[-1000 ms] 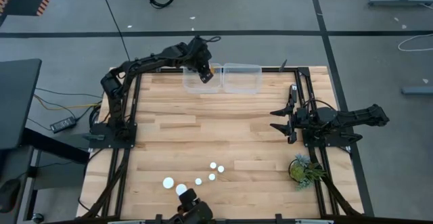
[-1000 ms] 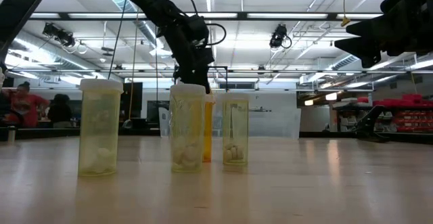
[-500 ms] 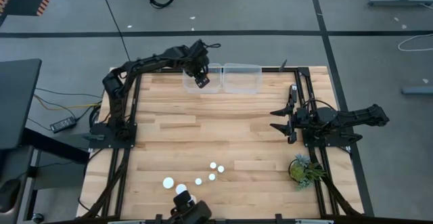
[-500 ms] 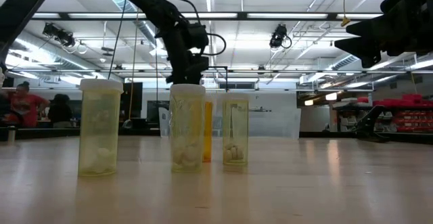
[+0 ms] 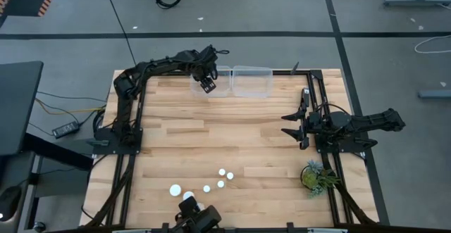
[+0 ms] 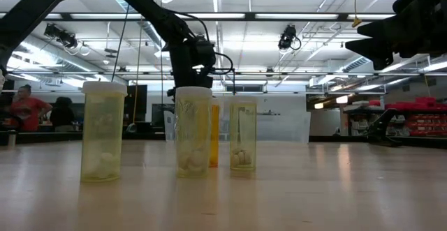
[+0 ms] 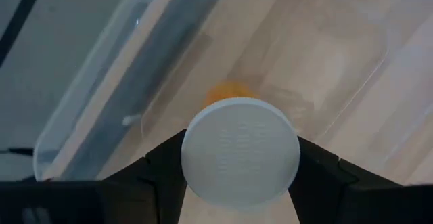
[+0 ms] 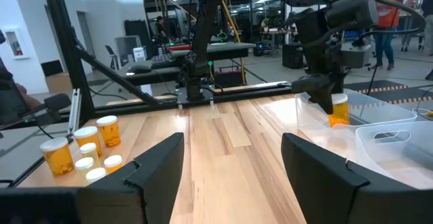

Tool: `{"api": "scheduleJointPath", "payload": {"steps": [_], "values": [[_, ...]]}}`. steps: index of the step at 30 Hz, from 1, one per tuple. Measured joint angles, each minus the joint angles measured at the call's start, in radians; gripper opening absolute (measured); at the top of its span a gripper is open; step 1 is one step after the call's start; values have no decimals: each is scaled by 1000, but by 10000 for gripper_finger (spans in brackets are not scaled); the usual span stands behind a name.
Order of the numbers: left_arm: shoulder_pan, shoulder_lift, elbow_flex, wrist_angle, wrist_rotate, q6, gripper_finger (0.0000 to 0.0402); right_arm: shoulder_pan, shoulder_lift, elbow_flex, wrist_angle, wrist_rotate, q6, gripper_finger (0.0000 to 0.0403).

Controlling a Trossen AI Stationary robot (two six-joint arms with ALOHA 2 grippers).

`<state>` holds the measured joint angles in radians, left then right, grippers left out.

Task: Pick and place medicine bottles into bin by pill shape (circle, oval)
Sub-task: Put the large orange pill bottle into the left transparent bin

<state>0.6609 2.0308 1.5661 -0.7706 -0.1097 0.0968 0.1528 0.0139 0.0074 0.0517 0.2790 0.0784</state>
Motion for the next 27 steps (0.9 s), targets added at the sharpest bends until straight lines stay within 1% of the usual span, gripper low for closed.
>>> {"api": "scheduleJointPath", "payload": {"steps": [5, 10, 14, 22, 27], "values": [[7, 0, 0, -59, 2, -11, 218, 0, 0, 0, 0, 0, 0, 255], [11, 0, 0, -70, -4, -15, 213, 0, 0, 0, 0, 0, 0, 255], [10, 0, 0, -84, -3, -15, 217, 0, 0, 0, 0, 0, 0, 255], [11, 0, 0, -155, -2, -15, 214, 0, 0, 0, 0, 0, 0, 255], [10, -1, 0, -166, -2, -13, 225, 0, 0, 0, 0, 0, 0, 255]]}}
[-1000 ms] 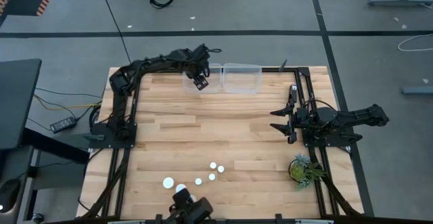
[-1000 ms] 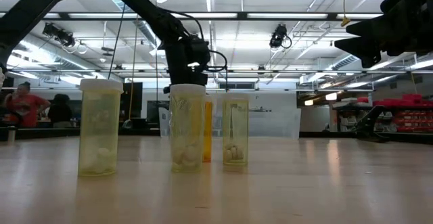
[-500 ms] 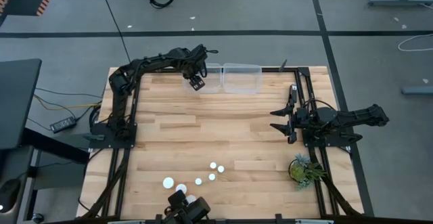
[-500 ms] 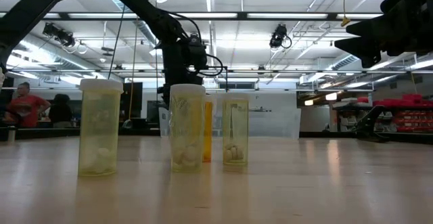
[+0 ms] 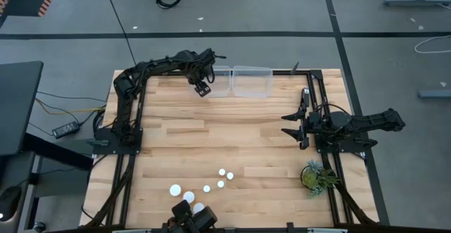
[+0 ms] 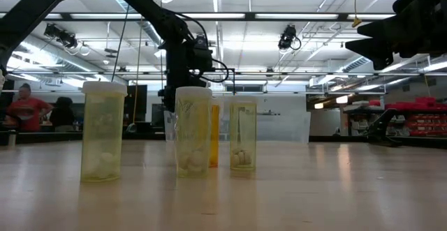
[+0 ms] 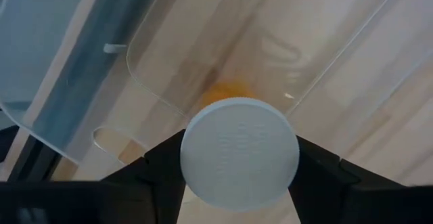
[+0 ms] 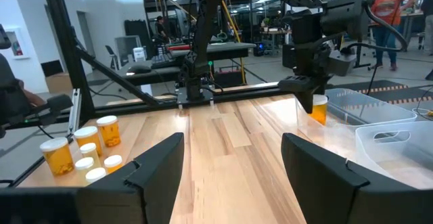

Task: Pick and place medicine bottles into bin by pill shape (circle, oval)
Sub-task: Put the large orange pill bottle into the left transparent bin

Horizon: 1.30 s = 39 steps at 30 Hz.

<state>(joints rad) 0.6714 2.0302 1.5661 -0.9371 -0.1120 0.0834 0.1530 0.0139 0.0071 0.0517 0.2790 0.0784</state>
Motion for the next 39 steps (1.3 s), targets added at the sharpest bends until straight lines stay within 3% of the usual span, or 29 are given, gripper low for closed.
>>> {"api": "scheduleJointPath", "payload": {"steps": [39], "values": [[0, -1, 13, -20, 0, 16, 263, 0, 0, 0, 0, 0, 0, 255]]}}
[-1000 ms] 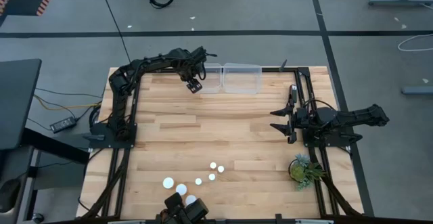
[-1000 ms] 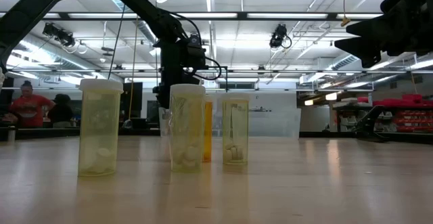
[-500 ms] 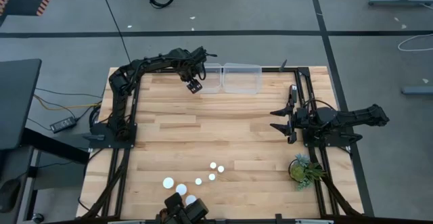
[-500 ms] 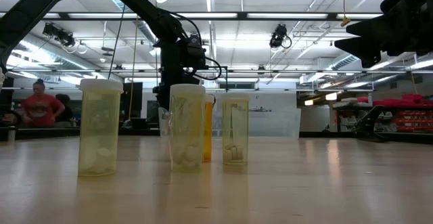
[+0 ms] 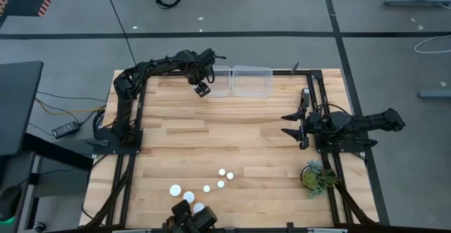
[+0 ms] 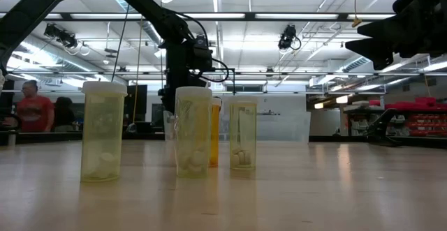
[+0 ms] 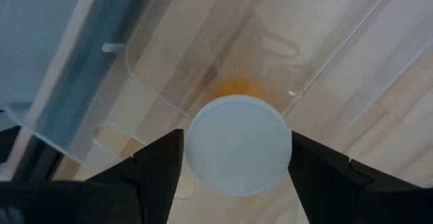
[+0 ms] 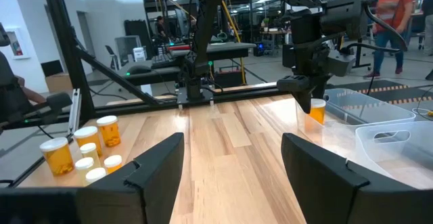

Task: Pick and place medicine bottles into bin by pill shape (circle, oval)
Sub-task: Put the large orange pill bottle into the left transparent bin

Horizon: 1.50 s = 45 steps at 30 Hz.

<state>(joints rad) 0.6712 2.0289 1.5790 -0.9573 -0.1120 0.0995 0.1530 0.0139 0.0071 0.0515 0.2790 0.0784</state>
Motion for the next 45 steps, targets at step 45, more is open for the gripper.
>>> {"api": "scheduleJointPath", "payload": {"steps": [45], "values": [[-631, -263, -128, -352, -26, -216, 207, 0, 0, 0, 0, 0, 0, 255]]}}
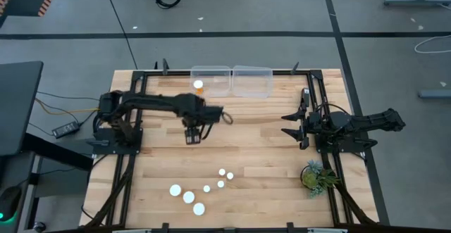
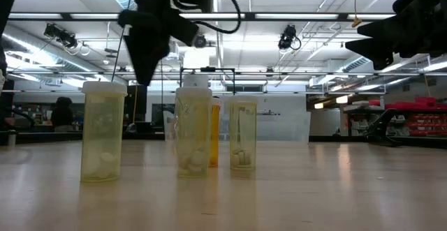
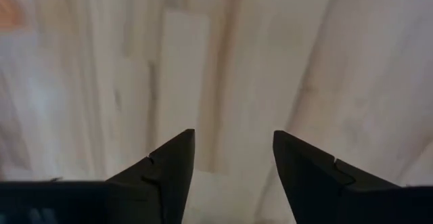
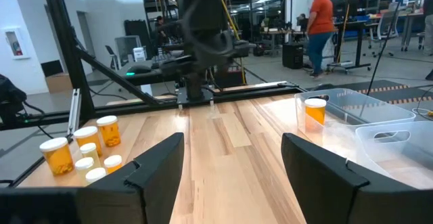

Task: Pick and place medicine bottles into bin by pill shape (circle, oval)
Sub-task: Put the large orange pill bottle into the left transparent bin

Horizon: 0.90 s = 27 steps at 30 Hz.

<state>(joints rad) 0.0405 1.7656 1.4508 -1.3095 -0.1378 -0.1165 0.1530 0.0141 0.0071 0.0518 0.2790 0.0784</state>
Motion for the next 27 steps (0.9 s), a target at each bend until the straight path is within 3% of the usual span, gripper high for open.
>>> {"api": "scheduleJointPath", "payload": {"steps": [6, 18, 27], "values": [[-120, -60, -77, -17, 3, -169, 197, 0, 0, 0, 0, 0, 0, 255], [-354, -62, -82, -52, 79, -440, 194, 0, 0, 0, 0, 0, 0, 255], [-558, -60, -82, -50, 91, -764, 200, 0, 0, 0, 1, 0, 0, 255]]}}
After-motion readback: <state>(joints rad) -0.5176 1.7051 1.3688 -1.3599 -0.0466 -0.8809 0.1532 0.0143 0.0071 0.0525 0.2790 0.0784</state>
